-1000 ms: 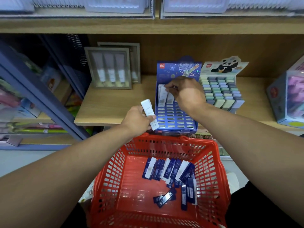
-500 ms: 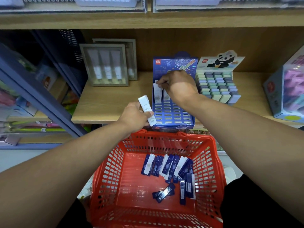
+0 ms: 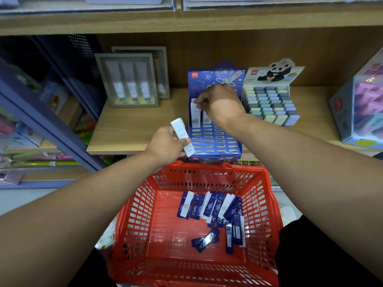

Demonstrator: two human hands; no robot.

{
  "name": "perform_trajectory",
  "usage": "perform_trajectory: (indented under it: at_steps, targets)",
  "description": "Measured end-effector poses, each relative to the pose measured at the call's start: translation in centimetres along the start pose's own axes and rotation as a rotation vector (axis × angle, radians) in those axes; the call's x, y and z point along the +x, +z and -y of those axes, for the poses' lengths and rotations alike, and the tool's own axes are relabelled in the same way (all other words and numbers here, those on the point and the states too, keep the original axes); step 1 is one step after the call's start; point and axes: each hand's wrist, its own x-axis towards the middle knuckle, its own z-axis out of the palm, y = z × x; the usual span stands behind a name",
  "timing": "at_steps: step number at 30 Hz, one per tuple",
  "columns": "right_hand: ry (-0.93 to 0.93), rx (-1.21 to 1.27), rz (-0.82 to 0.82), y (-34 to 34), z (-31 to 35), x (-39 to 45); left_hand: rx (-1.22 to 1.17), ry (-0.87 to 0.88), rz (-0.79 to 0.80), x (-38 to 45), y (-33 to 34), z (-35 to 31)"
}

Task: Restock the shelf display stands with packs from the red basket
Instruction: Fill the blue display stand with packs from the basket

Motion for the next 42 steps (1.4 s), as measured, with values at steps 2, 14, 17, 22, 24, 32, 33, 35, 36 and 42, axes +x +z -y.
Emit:
perform_trajectory:
  at_steps: [2, 14, 17, 22, 24, 32, 33, 35, 36, 42]
  targets:
    - [-0.003, 0.018, 0.002, 0.0, -0.1, 0.1, 0.003, -0.002, 0.001, 0.0, 0.0, -0.1]
    - [0.013, 0.119, -0.095, 1.1, -1.0, 0.3, 0.0, 0.001, 0.0, -0.2, 0.0, -0.2]
    - [0.038, 0.11, -0.089, 1.3, -0.9, 0.6, 0.006, 0.004, -0.005, -0.4, 0.1, -0.3]
    - [0.032, 0.135, -0.064, 1.7, -1.2, 0.2, 0.011, 0.004, -0.004, -0.3, 0.0, -0.4]
    - [0.032, 0.131, -0.056, 1.8, -1.4, 0.3, 0.019, -0.001, 0.002, -0.2, 0.0, -0.3]
    - [-0.116, 0.23, -0.147, -0.2, -1.1, -1.5, 0.254, 0.165, -0.209, 0.3, -1.1, -0.9]
    - [-0.143, 0.33, -0.076, -0.5, -0.9, -2.2, 0.287, 0.211, -0.204, 0.1, -1.1, -1.2]
    - [-0.215, 0.365, 0.08, -0.5, -0.8, -3.5, 0.304, 0.288, -0.124, -0.4, -0.7, -1.8]
    - [-0.25, 0.338, 0.109, -0.4, -0.8, -3.9, 0.304, 0.314, -0.066, -0.6, -0.5, -1.9]
    - [-0.205, 0.436, -0.032, -0.8, -1.6, -4.1, 0.279, 0.301, -0.127, -0.6, 0.1, -2.4]
